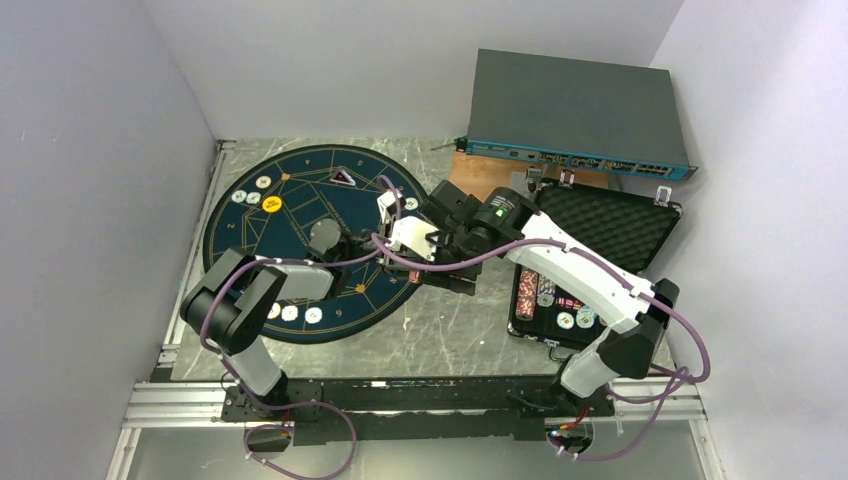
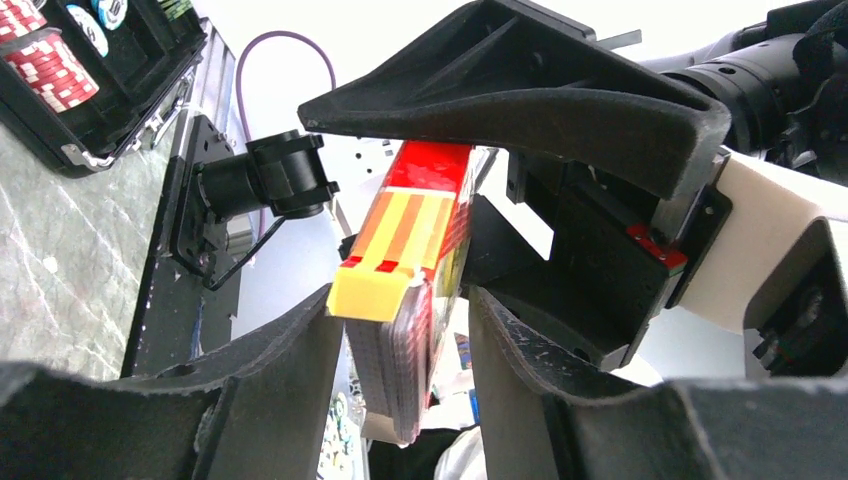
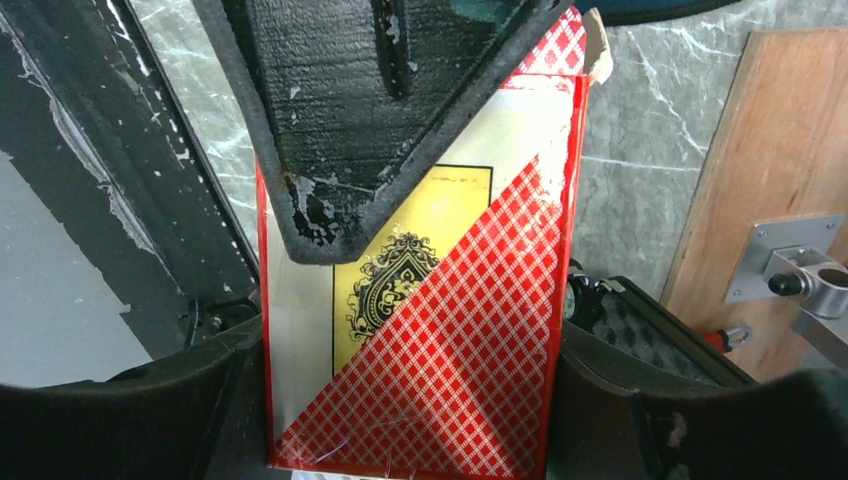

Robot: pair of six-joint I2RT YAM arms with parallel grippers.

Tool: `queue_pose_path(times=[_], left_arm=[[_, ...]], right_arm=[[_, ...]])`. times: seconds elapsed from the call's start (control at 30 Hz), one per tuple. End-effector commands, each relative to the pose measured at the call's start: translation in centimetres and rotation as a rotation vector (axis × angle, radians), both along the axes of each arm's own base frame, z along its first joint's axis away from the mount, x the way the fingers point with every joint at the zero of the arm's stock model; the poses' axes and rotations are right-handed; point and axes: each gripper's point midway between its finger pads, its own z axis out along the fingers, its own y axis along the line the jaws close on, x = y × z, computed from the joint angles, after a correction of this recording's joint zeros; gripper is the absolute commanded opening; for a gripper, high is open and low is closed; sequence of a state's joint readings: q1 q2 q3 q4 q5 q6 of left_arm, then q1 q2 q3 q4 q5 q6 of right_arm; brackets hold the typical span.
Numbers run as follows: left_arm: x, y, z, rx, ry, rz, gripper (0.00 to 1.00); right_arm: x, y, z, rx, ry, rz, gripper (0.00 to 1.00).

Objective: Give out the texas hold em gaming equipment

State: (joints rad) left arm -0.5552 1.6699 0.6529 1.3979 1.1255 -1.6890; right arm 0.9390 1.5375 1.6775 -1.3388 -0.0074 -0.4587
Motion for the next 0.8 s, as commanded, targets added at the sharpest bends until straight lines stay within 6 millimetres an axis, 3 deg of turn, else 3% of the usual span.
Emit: queue_pose_path(times=[0.0,0.07,0.2,0.3,0.33,0.37,0.47,0.57,0.67,0.77], left_arm=[[0.1,-0.3,2.0,-0.072,-0.081,-0.004,0.54],[0.0,-0.3,2.1,-0.078,-0.076,-0.004,0.51],[-0.2,-0.2,2.6,-0.104,-0.092,-0.012,0.31],[-0.1,-0.2,2.5,-0.103,-0.086,-0.007,0.09],[0.0,-0.2,2.3,-0.100,-0.086,-0.003,0.01],[0.1,-0.1,2.2,-0.096,-0.084,0.004,0.00],[0.3,0.0,2.2,-0.091,-0.091,0.004,0.00],[0.1,0.0,2.6,-0.098,-0.121,-0.006,0.00],[-0.4,0.0,2.8,-0.099,-0.141,-0.024,0.00],[-0.6,0.1,2.9,-0.094,-0.147,-0.026,0.00]], right_arm=[[1.0,0.4,1.4,0.034,-0.076,-0.043,0.73],[1.2,1.3,2.0,0.071,-0.080,-0.030,0.74],[0.6,0.7,1.6,0.042,-0.055,-0.015,0.67],[1.3,0.7,2.3,0.071,-0.108,-0.013,0.60],[1.4,0.8,2.7,0.089,-0.118,-0.018,0.63],[1.6,0.6,2.8,0.095,-0.126,-0.032,0.74],[1.4,0.1,3.0,0.131,-0.143,-0.042,0.98],[0.7,1.1,2.9,0.193,-0.114,-0.005,1.00],[1.5,1.6,1.4,0.157,-0.108,-0.009,1.00],[1.9,2.2,0.4,0.150,-0.098,0.001,0.93]])
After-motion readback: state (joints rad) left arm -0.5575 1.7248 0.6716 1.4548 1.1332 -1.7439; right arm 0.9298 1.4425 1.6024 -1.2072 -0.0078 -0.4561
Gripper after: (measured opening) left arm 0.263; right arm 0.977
